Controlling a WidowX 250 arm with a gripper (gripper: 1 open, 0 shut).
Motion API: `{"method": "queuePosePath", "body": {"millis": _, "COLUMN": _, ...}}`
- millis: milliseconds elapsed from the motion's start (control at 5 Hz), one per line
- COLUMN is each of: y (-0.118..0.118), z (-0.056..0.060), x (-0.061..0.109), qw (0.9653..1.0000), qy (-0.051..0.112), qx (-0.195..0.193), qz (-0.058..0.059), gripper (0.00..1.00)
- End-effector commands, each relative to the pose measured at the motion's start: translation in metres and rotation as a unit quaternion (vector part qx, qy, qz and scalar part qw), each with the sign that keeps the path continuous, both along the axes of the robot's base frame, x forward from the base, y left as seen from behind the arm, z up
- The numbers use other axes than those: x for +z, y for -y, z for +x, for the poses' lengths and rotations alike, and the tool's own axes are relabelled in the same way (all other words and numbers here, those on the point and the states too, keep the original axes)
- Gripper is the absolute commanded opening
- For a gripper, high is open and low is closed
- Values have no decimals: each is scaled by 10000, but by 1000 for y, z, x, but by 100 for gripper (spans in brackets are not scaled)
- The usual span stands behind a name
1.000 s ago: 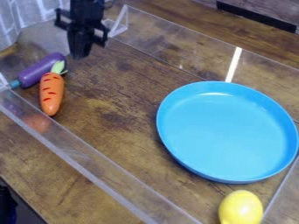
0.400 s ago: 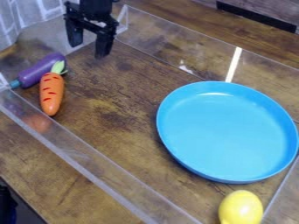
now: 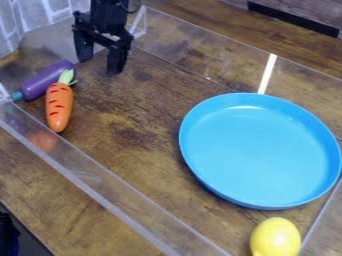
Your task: Move the carrot to the left side
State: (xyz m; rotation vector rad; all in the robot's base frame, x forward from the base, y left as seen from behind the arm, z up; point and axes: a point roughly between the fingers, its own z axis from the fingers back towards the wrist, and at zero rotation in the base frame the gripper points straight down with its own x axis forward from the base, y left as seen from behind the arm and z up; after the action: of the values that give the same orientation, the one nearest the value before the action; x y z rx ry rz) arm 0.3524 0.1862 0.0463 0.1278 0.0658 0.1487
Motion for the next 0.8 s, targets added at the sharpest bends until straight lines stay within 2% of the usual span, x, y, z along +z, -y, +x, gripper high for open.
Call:
{"method": "queuePosePath", "body": {"millis": 0, "y": -1, "z": 1, "x": 27, "qw": 9993, "qy": 301, "qx": -23, "qz": 215, "gripper": 100}}
{"method": "queuePosePath", "body": {"millis": 600, "y": -2, "z": -6, "x": 22, "qw": 9992, "qy": 217, "qx": 25, "qz": 341, "gripper": 100}}
